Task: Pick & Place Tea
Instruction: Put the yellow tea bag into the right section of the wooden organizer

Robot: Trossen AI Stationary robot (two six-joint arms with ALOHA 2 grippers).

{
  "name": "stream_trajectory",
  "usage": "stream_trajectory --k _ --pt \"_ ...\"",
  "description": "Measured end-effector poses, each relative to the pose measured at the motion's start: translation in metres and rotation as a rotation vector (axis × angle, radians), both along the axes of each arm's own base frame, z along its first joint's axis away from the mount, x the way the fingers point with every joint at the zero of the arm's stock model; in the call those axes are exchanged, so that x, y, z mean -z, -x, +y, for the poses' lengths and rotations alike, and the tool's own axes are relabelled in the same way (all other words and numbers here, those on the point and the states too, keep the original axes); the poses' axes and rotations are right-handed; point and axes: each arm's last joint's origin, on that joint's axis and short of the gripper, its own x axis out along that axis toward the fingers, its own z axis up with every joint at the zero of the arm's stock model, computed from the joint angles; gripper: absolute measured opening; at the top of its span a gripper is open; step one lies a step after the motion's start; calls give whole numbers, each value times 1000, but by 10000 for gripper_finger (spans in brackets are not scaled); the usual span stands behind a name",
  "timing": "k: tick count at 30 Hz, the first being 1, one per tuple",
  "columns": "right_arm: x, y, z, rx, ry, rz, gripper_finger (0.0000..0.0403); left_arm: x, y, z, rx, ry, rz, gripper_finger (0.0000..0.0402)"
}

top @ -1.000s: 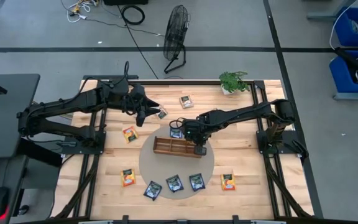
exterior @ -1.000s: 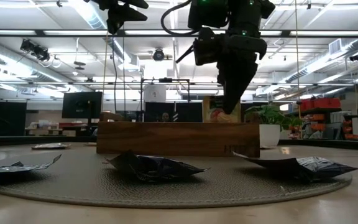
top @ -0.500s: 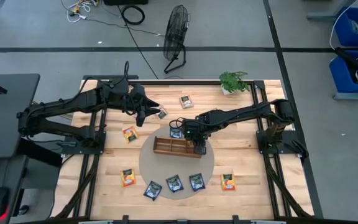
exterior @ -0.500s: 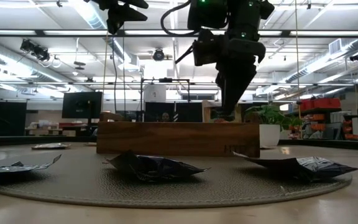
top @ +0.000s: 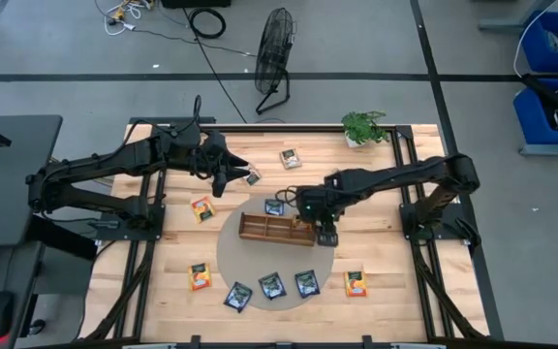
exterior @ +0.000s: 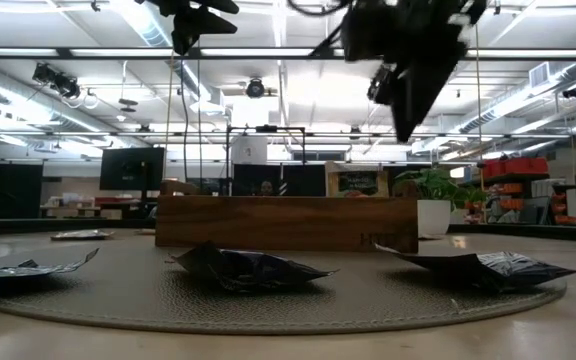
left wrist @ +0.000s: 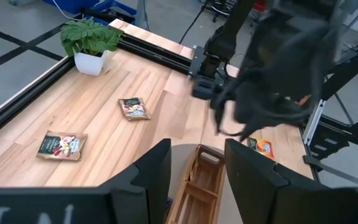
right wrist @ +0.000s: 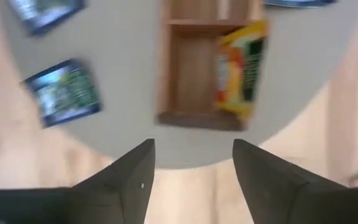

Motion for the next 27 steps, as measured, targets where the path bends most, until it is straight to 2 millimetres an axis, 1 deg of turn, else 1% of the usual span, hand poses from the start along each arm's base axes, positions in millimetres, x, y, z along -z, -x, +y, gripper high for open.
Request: stream_trajectory --k 5,8,11,15,18,22,24,27 --pt "-15 15 37 -132 -119 -19 210 0 0 0 2 -6 1 154" --pt "-19 23 58 -116 -186 -77 205 0 0 0 6 -14 1 154" --pt "-16 38 71 -55 -220 -128 201 0 0 0 6 -15 1 154" --pt "1 66 79 20 -239 -107 196 0 0 0 6 -15 1 154" --pt "19 90 85 12 -235 -60 195 0 0 0 3 -7 1 154" --pt "48 123 93 -13 -204 -16 197 0 0 0 -5 14 -3 154" --pt "63 134 92 11 -197 -10 198 -1 0 0 -8 19 -8 154" --pt "81 141 93 48 -214 -29 198 -1 0 0 -16 39 -13 154"
